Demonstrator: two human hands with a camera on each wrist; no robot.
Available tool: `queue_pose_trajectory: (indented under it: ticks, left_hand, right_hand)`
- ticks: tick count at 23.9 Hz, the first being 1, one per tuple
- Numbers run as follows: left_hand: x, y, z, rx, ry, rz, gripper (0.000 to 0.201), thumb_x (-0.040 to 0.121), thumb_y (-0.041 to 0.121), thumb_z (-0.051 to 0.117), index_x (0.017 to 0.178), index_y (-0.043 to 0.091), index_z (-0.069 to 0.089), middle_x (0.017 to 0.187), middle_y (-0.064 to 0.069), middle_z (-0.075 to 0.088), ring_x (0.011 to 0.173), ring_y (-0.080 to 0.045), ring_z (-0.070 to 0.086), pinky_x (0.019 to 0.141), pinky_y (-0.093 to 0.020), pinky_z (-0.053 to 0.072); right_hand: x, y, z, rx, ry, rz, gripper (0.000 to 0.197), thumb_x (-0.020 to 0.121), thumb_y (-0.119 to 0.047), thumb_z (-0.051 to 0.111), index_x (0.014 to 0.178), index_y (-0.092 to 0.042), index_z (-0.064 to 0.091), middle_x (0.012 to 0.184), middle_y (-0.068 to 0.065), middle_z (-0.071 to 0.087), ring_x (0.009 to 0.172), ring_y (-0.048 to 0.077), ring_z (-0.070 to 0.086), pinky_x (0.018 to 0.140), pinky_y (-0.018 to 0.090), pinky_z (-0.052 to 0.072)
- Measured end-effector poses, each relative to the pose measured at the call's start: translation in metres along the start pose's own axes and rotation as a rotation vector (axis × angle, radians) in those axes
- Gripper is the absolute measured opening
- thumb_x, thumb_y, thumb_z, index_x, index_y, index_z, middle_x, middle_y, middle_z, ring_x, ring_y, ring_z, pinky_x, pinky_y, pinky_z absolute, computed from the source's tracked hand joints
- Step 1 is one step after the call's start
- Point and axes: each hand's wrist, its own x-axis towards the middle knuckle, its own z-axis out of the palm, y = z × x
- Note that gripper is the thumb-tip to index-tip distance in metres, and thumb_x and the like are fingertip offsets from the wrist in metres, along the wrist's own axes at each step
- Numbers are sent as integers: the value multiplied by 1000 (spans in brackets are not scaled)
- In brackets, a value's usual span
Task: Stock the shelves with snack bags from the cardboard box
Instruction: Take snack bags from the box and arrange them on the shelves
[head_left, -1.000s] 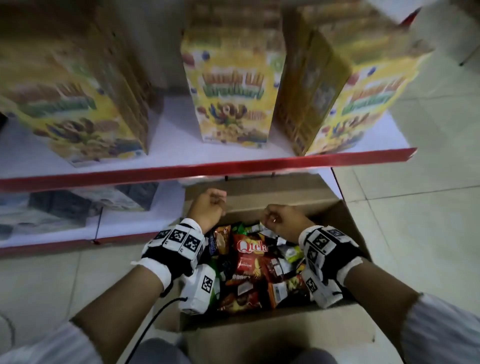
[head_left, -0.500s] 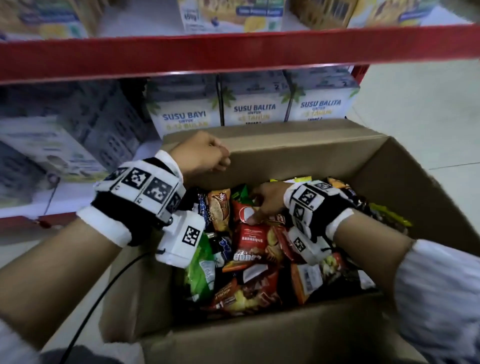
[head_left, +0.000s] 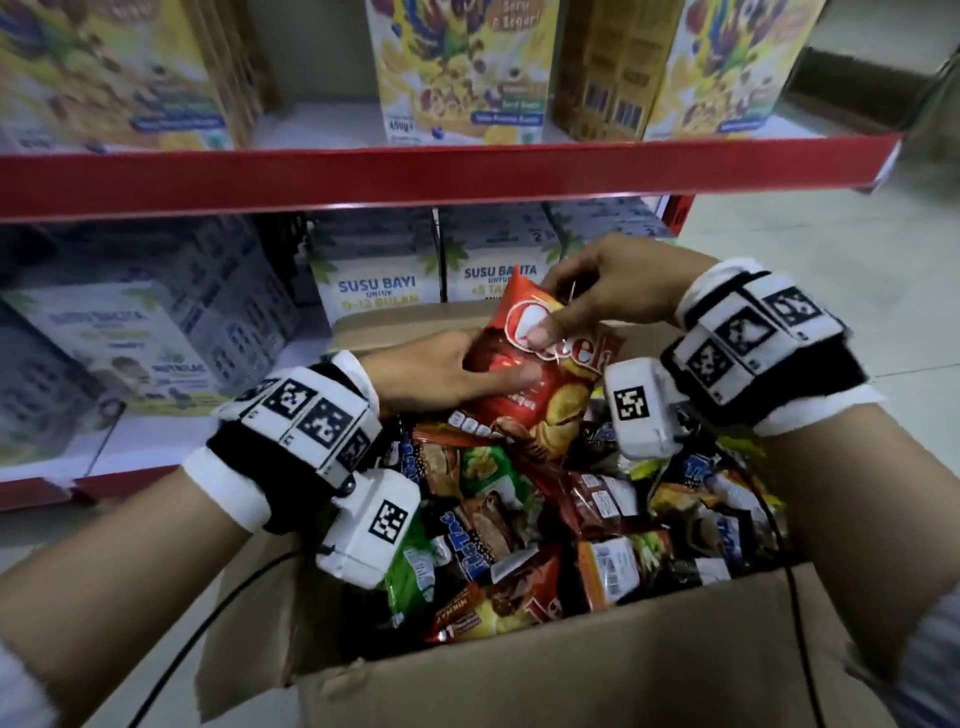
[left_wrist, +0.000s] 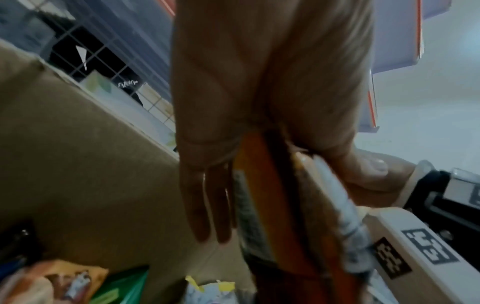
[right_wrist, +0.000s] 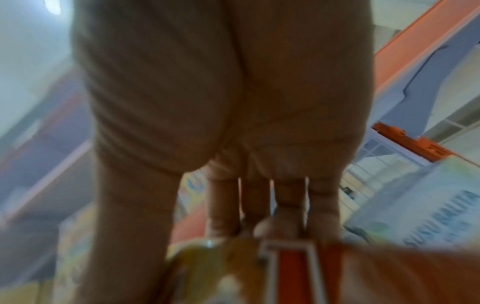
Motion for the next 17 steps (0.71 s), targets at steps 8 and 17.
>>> queue_pose_trajectory:
  ticks: [8,17]
  left_hand:
    - [-7,14,-10,-653,209,189,54,65,32,71,115,16,58,106,-5,73,93,-20,71,76,-31,58]
    - [-31,8,-21,-405,344,162,38,69,14,74,105,21,62,96,4,75,85,-10,72,68,-21,56]
  right_hand:
    - [-24,16,-7,628,223,-43,78,56,-42,78,128,-24,52,115,6,68,98,26,68,77,36,57]
    - [-13,9,18,770,88,-147,58,59,-23,76,114,-15,59,101,8,70,84,23,71,63,31,60]
